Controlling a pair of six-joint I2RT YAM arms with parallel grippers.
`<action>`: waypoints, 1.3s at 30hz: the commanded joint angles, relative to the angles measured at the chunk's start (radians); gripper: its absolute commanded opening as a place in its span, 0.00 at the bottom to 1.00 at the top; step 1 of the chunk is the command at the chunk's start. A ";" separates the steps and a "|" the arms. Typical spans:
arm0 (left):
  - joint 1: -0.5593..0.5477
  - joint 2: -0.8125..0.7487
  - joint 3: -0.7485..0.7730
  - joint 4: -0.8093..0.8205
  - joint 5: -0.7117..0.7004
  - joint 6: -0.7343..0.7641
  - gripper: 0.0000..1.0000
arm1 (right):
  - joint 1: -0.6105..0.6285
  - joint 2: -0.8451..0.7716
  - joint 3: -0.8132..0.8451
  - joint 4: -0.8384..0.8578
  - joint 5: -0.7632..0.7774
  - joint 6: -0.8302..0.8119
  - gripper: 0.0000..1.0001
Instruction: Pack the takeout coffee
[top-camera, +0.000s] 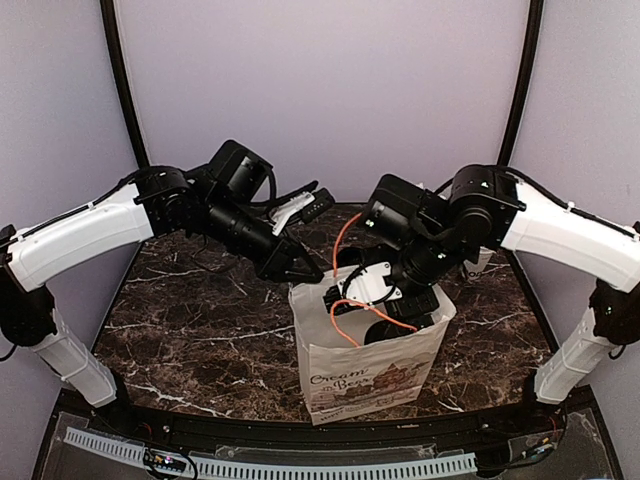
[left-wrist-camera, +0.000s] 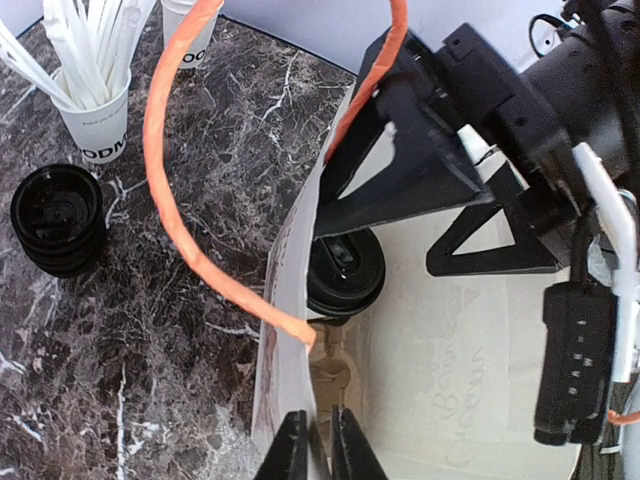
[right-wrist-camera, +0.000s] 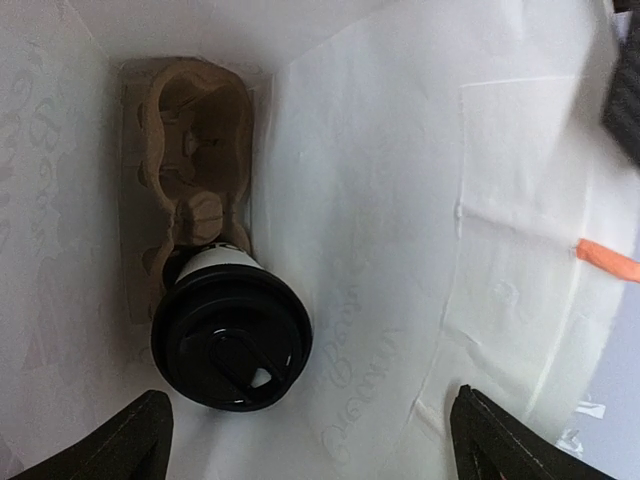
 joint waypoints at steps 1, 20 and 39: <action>-0.001 0.021 0.034 0.008 0.036 0.002 0.04 | 0.007 -0.026 0.097 0.038 0.001 -0.009 0.99; -0.001 -0.066 0.039 0.008 -0.227 0.190 0.00 | -0.260 -0.139 0.255 0.364 0.142 -0.126 0.99; -0.139 -0.181 -0.171 0.209 -0.115 0.230 0.00 | -0.530 -0.229 -0.028 0.417 0.091 -0.075 0.99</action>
